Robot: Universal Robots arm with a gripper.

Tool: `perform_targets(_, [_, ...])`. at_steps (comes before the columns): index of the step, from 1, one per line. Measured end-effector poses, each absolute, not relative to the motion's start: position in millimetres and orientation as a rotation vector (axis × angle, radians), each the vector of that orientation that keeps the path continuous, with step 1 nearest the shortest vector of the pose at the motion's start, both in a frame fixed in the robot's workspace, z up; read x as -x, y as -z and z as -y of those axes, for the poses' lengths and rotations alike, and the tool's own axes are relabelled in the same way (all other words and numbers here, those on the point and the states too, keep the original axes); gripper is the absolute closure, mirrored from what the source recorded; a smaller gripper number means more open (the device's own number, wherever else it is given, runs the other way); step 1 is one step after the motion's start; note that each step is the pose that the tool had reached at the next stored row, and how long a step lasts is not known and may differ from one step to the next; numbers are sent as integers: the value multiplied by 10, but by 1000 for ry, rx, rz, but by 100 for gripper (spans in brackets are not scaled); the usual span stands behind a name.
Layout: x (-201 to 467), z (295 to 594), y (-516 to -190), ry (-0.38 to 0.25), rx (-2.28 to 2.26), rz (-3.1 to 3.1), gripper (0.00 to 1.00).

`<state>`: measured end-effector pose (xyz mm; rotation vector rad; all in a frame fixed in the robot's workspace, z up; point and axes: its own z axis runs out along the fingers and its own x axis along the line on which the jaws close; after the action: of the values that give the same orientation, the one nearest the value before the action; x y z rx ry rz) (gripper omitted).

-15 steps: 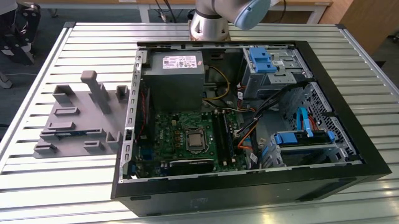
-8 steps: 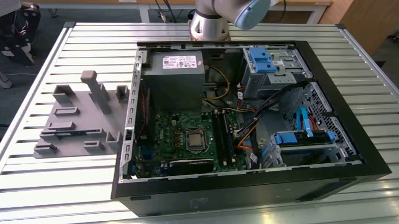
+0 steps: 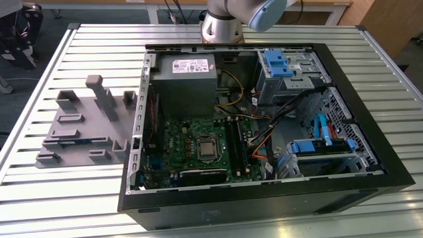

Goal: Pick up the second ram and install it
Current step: 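Pick up the second ram and move it above second insertion slot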

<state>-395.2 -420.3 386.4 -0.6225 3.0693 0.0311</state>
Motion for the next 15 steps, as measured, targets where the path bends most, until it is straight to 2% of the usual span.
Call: perform_targets(15, [3956,4204,-3857,-32,902,-3001,89])
